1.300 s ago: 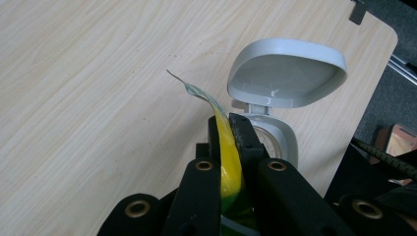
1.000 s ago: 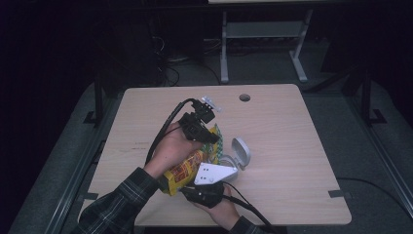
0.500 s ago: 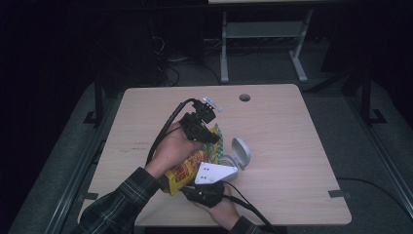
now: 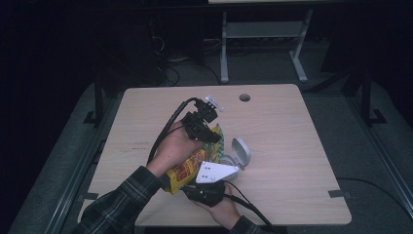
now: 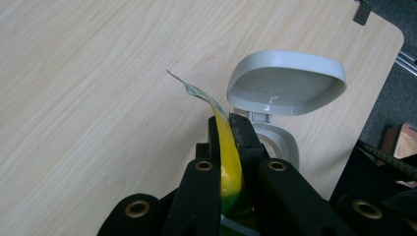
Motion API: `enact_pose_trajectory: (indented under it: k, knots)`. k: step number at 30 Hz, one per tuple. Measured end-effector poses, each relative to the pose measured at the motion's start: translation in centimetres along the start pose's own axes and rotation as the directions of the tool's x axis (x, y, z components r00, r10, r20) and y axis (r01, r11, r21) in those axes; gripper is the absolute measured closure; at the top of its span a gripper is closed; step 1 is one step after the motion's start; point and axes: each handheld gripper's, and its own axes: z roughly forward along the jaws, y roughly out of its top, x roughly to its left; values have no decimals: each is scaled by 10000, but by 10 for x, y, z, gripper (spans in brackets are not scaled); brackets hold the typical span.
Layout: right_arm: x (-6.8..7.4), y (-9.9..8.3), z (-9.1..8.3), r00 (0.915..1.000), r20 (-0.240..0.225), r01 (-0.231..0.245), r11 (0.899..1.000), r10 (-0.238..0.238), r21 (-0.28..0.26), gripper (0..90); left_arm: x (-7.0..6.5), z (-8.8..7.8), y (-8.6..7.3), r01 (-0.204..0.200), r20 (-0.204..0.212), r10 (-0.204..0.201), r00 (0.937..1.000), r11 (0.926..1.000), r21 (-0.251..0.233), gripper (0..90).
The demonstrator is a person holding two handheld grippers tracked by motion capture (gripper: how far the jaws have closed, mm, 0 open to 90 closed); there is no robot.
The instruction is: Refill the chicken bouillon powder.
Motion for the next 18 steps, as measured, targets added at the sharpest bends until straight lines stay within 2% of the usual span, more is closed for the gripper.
enact_pose_trajectory:
  k: [18]
  knots:
    - [0,1,-1,10000,10,-9,10000,9,-40,899,-1,3,2,10,61,-10,10000,10000,46,897]
